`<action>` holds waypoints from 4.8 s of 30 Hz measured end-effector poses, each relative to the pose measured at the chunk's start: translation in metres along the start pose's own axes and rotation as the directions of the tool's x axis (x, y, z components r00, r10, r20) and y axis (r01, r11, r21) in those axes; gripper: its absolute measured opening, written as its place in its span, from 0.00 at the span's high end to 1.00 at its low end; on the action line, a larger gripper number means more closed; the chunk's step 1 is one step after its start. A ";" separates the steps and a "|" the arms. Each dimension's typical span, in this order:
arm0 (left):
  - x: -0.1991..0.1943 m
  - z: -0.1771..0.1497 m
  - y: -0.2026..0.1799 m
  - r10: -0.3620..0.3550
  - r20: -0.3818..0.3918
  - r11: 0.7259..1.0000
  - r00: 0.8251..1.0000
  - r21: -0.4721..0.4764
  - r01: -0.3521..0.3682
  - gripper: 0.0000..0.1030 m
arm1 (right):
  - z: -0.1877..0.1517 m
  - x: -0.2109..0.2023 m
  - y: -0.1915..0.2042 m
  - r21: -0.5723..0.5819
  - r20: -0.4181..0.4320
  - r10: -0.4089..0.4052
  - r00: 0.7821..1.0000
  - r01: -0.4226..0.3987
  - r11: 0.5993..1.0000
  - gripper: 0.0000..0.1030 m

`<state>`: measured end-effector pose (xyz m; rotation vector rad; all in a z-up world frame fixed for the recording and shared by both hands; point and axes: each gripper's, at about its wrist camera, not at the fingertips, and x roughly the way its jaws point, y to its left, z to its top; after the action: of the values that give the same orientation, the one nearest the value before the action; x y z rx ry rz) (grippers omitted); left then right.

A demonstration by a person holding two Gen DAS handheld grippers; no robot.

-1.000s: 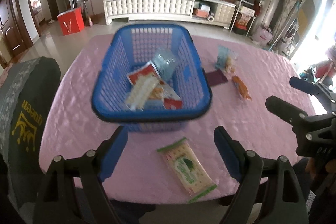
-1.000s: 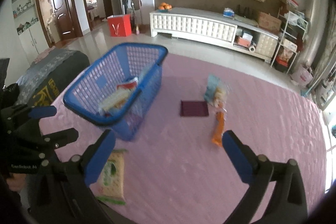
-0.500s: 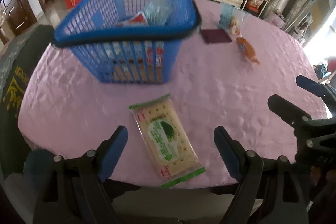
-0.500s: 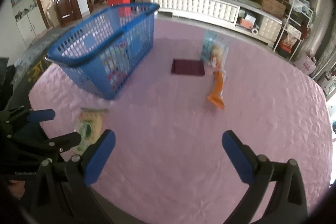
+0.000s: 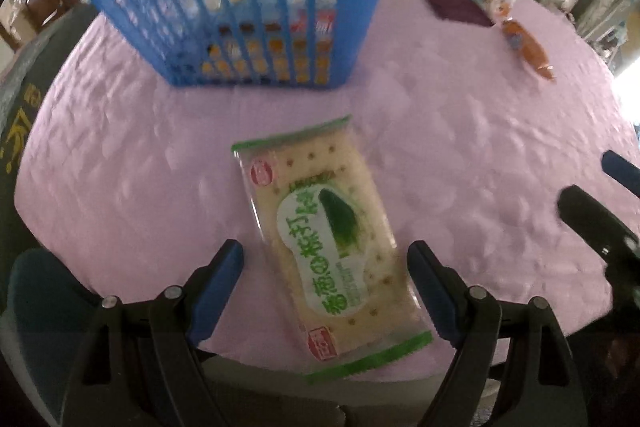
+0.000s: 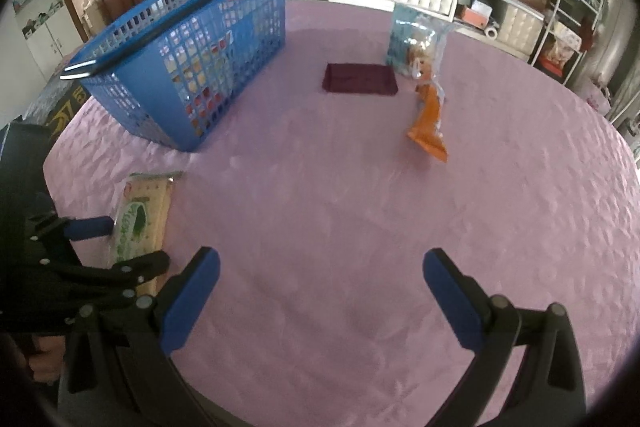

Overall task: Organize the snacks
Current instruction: 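Move left tool to the green-label cracker packet on the table and grasp it, then lift the green-label cracker packet with left tool and carry it over the basket, then open left tool to drop green-label packet in basket while right tool grasps orange snack bar, then carry the orange snack bar in right tool to the basket and open it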

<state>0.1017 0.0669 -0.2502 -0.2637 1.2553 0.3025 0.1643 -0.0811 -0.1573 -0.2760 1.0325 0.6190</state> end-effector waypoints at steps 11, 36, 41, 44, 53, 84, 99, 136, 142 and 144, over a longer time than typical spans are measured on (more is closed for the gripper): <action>-0.003 0.001 -0.020 0.048 0.053 0.999 0.997 0.019 -0.049 0.46 | -0.007 0.006 -0.013 0.058 -0.033 0.012 0.999 -0.010 0.998 0.00; -0.175 0.044 -0.046 -0.120 0.455 0.970 0.883 0.244 0.006 0.46 | 0.052 -0.078 -0.041 0.107 0.154 -0.012 0.988 -0.004 0.994 0.00; -0.208 0.064 -0.038 -0.193 0.458 0.955 0.868 0.293 0.058 0.46 | 0.066 -0.076 -0.046 0.112 0.162 -0.007 0.987 -0.011 0.994 0.00; -0.221 0.078 -0.034 -0.185 0.494 0.952 0.850 0.304 0.031 0.46 | 0.075 -0.072 -0.051 0.122 0.161 -0.012 0.987 -0.008 0.992 0.00; -0.182 0.151 -0.001 0.024 0.500 0.970 0.866 0.197 -0.141 0.46 | 0.102 -0.039 -0.069 0.143 0.133 -0.016 0.991 -0.003 0.990 0.00; -0.048 0.222 0.026 0.052 0.166 0.981 0.985 0.178 -0.082 0.22 | 0.113 0.084 -0.108 0.227 -0.082 0.015 0.997 0.004 0.974 0.31; -0.085 0.195 0.031 0.004 0.226 0.986 0.974 0.163 -0.042 0.22 | 0.108 0.034 -0.090 0.192 -0.019 0.008 1.000 -0.004 0.981 0.80; -0.122 0.167 0.119 -0.090 0.333 0.987 0.939 0.154 0.040 0.22 | 0.185 0.018 0.090 -0.081 0.036 0.121 0.992 -0.118 0.990 0.80; -0.110 0.166 0.119 -0.095 0.314 0.987 0.945 0.154 0.048 0.22 | 0.183 0.023 0.102 -0.112 0.032 0.091 0.995 -0.086 0.990 0.80; -0.108 0.165 0.118 -0.095 0.310 0.987 0.946 0.156 0.048 0.22 | 0.182 0.021 0.101 -0.116 0.040 0.095 0.995 -0.090 0.989 0.80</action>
<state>0.1752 0.2267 -0.1023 -0.1273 0.9414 0.1793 0.2413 0.0967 -0.0777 -0.3143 0.9720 0.7662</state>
